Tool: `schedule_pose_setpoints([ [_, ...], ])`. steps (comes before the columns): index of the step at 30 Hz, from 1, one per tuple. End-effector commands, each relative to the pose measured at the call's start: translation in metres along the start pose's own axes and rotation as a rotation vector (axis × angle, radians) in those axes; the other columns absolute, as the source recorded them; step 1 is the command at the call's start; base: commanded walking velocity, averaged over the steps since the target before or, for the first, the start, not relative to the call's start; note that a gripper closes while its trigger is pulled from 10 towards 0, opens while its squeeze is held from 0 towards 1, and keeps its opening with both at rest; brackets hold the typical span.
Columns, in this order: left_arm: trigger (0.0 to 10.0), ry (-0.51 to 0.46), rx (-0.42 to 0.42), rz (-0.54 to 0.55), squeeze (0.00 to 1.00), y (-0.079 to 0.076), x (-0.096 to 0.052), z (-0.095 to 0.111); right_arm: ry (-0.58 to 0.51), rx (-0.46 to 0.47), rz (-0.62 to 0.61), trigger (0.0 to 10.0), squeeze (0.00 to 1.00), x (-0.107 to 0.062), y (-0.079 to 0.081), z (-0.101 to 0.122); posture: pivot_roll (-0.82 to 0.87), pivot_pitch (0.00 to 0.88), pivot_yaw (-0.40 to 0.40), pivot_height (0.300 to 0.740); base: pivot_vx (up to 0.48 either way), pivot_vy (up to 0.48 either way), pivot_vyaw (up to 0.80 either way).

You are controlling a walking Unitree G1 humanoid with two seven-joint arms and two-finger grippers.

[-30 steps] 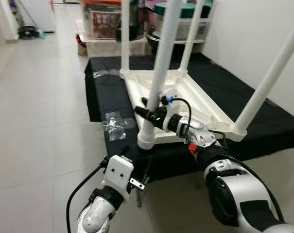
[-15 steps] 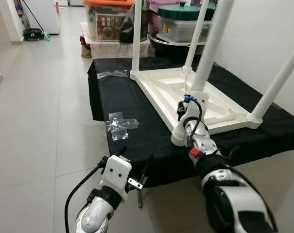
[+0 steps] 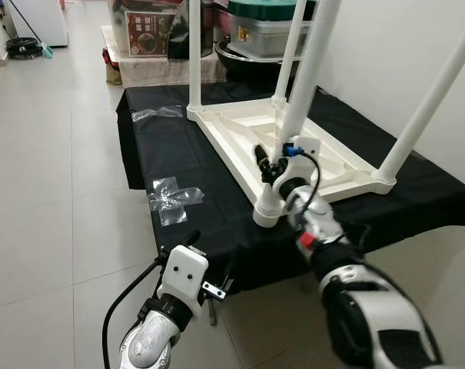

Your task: Building children table

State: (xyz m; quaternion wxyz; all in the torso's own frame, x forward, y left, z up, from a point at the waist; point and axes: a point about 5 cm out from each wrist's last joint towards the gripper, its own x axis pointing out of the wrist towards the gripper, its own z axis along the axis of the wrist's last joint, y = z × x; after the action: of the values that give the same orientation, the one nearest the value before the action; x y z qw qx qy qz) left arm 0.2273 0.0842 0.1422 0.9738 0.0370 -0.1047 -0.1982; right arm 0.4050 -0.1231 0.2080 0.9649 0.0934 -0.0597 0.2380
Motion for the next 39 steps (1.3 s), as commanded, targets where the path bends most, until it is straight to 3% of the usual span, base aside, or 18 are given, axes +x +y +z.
schedule_pose_setpoints([
  [1, 10.0, 0.025, -0.009, -0.007, 0.00, -0.003, 0.000, -0.005, 0.085, 0.074, 0.336, 10.0, 0.00, -0.004, 0.015, -0.005, 0.08, 0.038, -0.117, 0.740, 0.000, 0.000, 0.00],
  [3, 10.0, 0.025, -0.009, -0.007, 0.00, -0.003, 0.000, -0.005, 0.085, 0.074, 0.336, 10.0, 0.00, -0.004, 0.015, -0.005, 0.08, 0.038, -0.117, 0.740, 0.000, 0.000, 0.00],
  [7, 10.0, 0.025, -0.007, -0.006, 0.00, -0.003, 0.000, -0.005, 0.154, 0.116, 0.645, 10.0, 0.00, -0.016, 0.021, -0.002, 0.09, 0.038, -0.120, 0.740, 0.000, 0.000, 0.00],
  [11, 10.0, 0.024, -0.007, -0.006, 0.00, -0.003, 0.000, -0.005, 0.166, 0.114, 0.689, 10.0, 0.00, -0.017, 0.023, -0.003, 0.09, 0.040, -0.118, 0.740, 0.000, 0.000, 0.00],
  [16, 10.0, 0.023, -0.007, -0.005, 0.00, -0.004, 0.000, -0.005, 0.229, 0.002, 0.670, 9.8, 0.00, -0.005, 0.037, -0.013, 0.09, 0.039, -0.124, 0.740, 0.000, 0.000, 0.00],
  [17, 10.0, 0.023, -0.007, -0.005, 0.00, -0.004, 0.000, -0.005, 0.248, -0.034, 0.625, 1.2, 0.00, -0.001, 0.040, -0.016, 0.09, 0.039, -0.124, 0.740, 0.000, 0.000, 0.00],
  [18, 10.0, 0.023, -0.007, -0.005, 0.00, -0.004, 0.000, -0.005, 0.248, -0.034, 0.625, 1.2, 0.00, -0.001, 0.040, -0.016, 0.09, 0.039, -0.124, 0.740, 0.000, 0.000, 0.00],
  [19, 10.0, 0.023, -0.008, -0.005, 0.00, -0.004, 0.000, -0.005, 0.241, -0.046, 0.609, 0.0, 0.00, 0.001, 0.042, -0.017, 0.09, 0.037, -0.124, 0.740, 0.000, 0.000, 0.00],
  [24, 10.0, 0.024, -0.009, -0.003, 0.00, -0.004, 0.000, -0.005, 0.196, -0.054, 0.515, 0.0, 0.00, 0.006, 0.042, -0.013, 0.09, 0.037, -0.129, 0.740, 0.000, 0.000, 0.00],
  [27, 10.0, 0.024, -0.010, -0.002, 0.00, -0.004, 0.000, -0.005, 0.160, -0.066, 0.391, 0.0, 0.00, 0.009, 0.036, -0.010, 0.09, 0.034, -0.129, 0.740, 0.000, 0.000, 0.00],
  [31, 10.0, 0.025, -0.011, -0.002, 0.00, -0.004, 0.000, -0.006, 0.122, -0.082, 0.072, 0.0, 0.00, 0.011, 0.016, -0.007, 0.08, 0.032, -0.124, 0.740, 0.000, 0.000, 0.00],
  [32, 10.0, 0.025, -0.011, -0.002, 0.00, -0.004, 0.000, -0.006, 0.122, -0.082, 0.072, 0.0, 0.00, 0.011, 0.016, -0.007, 0.08, 0.032, -0.124, 0.740, 0.000, 0.000, 0.00],
  [33, 10.0, 0.026, -0.010, -0.003, 0.00, -0.004, 0.000, -0.006, 0.121, -0.087, -0.120, 0.0, 0.00, 0.009, 0.003, -0.006, 0.08, 0.031, -0.119, 0.740, 0.000, 0.000, 0.00],
  [34, 10.0, 0.026, -0.010, -0.003, 0.00, -0.004, 0.000, -0.006, 0.121, -0.087, -0.120, 0.0, 0.00, 0.009, 0.003, -0.006, 0.08, 0.031, -0.119, 0.740, 0.000, 0.000, 0.00],
  [35, 10.0, 0.027, -0.010, -0.005, 0.00, -0.004, 0.000, -0.006, 0.121, -0.103, -0.350, 0.0, 0.00, 0.002, -0.012, -0.007, 0.07, 0.028, -0.115, 0.740, 0.000, 0.000, 0.00],
  [36, 10.0, 0.027, -0.010, -0.005, 0.00, -0.004, 0.000, -0.006, 0.121, -0.103, -0.350, 0.0, 0.00, 0.002, -0.012, -0.007, 0.07, 0.028, -0.115, 0.740, 0.000, 0.000, 0.00],
  [38, 10.0, 0.028, -0.006, -0.010, 0.00, -0.004, 0.000, -0.007, 0.112, -0.104, -0.686, 0.0, 0.00, -0.012, -0.030, -0.012, 0.08, 0.027, -0.118, 0.740, 0.000, 0.000, 0.00],
  [39, 10.0, 0.028, -0.006, -0.010, 0.00, -0.004, 0.000, -0.007, 0.112, -0.104, -0.686, 0.0, 0.00, -0.012, -0.030, -0.012, 0.08, 0.027, -0.118, 0.740, 0.000, 0.000, 0.00],
])
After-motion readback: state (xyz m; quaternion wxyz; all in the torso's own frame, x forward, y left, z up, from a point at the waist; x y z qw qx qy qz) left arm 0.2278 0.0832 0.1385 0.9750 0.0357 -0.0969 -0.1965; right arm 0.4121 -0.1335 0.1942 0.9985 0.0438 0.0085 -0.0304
